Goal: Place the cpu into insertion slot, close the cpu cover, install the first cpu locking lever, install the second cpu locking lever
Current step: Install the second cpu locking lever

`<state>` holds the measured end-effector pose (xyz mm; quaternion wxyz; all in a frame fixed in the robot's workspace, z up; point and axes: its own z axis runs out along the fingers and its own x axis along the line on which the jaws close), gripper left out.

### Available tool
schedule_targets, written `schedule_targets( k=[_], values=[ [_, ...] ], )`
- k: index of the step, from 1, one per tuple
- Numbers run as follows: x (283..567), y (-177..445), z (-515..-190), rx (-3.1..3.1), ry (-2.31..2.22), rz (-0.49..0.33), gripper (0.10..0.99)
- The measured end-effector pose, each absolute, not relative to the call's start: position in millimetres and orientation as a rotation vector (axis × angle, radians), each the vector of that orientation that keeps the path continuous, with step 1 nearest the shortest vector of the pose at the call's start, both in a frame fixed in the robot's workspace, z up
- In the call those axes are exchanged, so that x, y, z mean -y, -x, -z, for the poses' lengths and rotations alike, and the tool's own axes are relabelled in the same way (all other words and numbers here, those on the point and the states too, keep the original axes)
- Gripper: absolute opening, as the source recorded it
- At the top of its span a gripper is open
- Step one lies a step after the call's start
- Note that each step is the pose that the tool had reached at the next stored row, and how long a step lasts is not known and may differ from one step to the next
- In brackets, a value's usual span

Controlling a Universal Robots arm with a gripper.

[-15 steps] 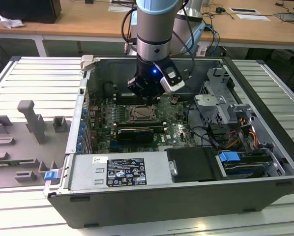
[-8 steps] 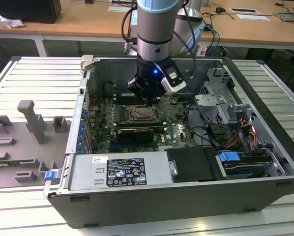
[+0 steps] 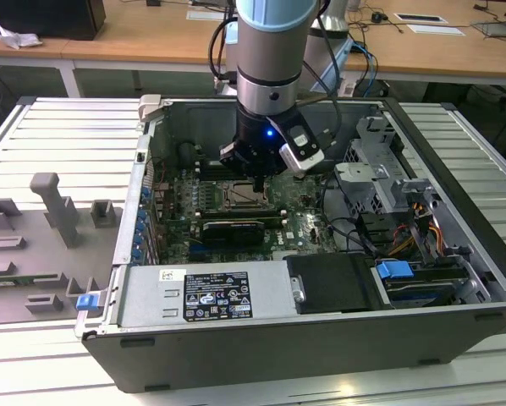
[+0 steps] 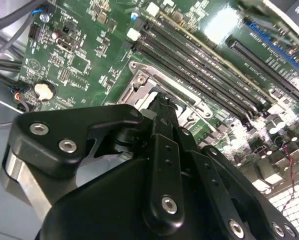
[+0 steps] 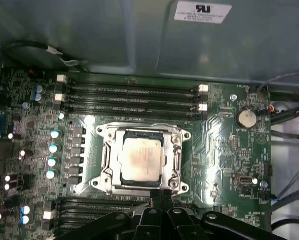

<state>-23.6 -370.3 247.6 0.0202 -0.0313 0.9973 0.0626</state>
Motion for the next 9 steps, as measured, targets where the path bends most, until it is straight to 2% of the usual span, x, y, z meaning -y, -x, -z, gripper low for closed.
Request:
schedule_targets(
  k=[9],
  values=[
    [376.1,25.7,-244.7,-3.093,0.101,-0.199,0.106]
  ],
)
